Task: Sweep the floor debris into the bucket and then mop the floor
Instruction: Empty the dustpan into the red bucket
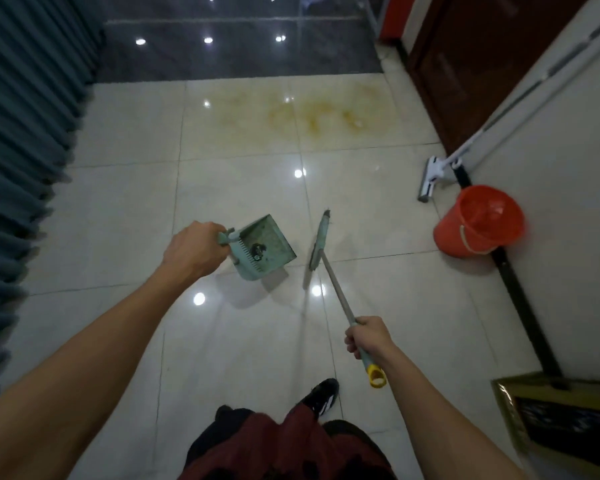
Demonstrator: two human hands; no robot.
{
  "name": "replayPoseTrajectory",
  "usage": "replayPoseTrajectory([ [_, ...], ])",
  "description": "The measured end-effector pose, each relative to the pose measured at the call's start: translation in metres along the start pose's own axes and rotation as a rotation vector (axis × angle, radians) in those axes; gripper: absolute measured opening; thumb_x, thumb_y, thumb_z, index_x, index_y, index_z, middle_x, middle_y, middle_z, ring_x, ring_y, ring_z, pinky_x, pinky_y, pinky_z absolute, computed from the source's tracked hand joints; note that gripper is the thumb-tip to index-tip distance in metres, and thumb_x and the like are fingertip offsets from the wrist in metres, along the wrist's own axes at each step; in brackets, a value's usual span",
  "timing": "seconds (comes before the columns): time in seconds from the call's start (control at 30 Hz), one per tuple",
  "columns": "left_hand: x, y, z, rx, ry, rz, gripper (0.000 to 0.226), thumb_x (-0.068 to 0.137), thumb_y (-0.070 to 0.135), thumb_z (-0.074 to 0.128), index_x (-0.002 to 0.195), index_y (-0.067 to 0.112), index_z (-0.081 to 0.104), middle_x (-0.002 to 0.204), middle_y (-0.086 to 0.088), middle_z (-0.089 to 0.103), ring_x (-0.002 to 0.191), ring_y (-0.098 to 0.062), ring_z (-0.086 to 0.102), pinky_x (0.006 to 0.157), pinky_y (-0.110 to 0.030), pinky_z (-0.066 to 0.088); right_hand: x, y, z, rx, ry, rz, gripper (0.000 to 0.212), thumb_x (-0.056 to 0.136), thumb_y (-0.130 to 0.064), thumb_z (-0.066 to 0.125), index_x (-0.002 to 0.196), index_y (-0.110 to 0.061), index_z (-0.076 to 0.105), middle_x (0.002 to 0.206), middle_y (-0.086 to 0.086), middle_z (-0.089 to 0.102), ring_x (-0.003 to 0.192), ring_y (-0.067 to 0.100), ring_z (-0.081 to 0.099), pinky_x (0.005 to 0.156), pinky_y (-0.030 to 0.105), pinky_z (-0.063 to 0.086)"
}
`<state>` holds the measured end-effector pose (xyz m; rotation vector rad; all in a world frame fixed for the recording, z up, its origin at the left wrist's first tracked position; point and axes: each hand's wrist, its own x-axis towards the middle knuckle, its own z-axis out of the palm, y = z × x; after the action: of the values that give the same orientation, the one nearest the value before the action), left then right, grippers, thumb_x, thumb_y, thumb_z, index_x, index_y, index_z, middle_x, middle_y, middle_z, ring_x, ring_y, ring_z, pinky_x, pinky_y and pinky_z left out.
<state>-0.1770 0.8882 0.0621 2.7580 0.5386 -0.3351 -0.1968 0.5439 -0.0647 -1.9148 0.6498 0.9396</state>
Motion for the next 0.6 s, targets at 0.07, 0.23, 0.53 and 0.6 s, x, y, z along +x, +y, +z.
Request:
replayPoseTrajectory([
  [0.07,0.013,0.043,-0.001,0.006,0.004,0.056,0.013,0.085,0.034,0.065,0.086,0.023,0.072,0.075,-0.002,0.067,0.068,-0.027,0.063,0.066,-0.036,0.056,0.007,0.004,-0.032,0.058,0.03,0.009,0.017,0.085,0.009,0.052,0.096,0.005,0.064,0.064,0.018,0.061,0.046,0.022,0.056,0.043,0.025,0.043],
  [0.23,0.043,0.143,0.003,0.052,-0.002,0.228,0.012,0.088,0.035,0.065,0.088,0.026,0.072,0.073,0.0,0.064,0.067,-0.024,0.061,0.063,-0.033,0.051,0.019,0.018,-0.105,0.224,0.119,0.054,0.011,0.086,0.01,0.054,0.082,0.006,0.063,0.062,0.019,0.061,0.043,0.022,0.051,0.042,0.024,0.043],
  [0.53,0.094,0.299,0.006,0.093,0.02,0.531,0.018,0.091,0.034,0.063,0.104,0.031,0.074,0.077,0.004,0.064,0.07,-0.021,0.061,0.066,-0.037,0.056,0.051,0.026,-0.201,0.643,0.205,0.172,0.009,0.092,0.012,0.052,0.1,0.015,0.054,0.07,0.025,0.059,0.036,0.018,0.049,0.037,0.022,0.043],
  [0.6,0.109,0.331,0.007,0.09,0.041,0.603,0.02,0.092,0.036,0.062,0.107,0.032,0.075,0.075,0.006,0.061,0.066,-0.019,0.058,0.062,-0.034,0.052,0.061,0.023,-0.22,0.712,0.22,0.19,0.016,0.094,0.012,0.05,0.109,0.017,0.051,0.075,0.027,0.06,0.034,0.018,0.049,0.037,0.021,0.044],
])
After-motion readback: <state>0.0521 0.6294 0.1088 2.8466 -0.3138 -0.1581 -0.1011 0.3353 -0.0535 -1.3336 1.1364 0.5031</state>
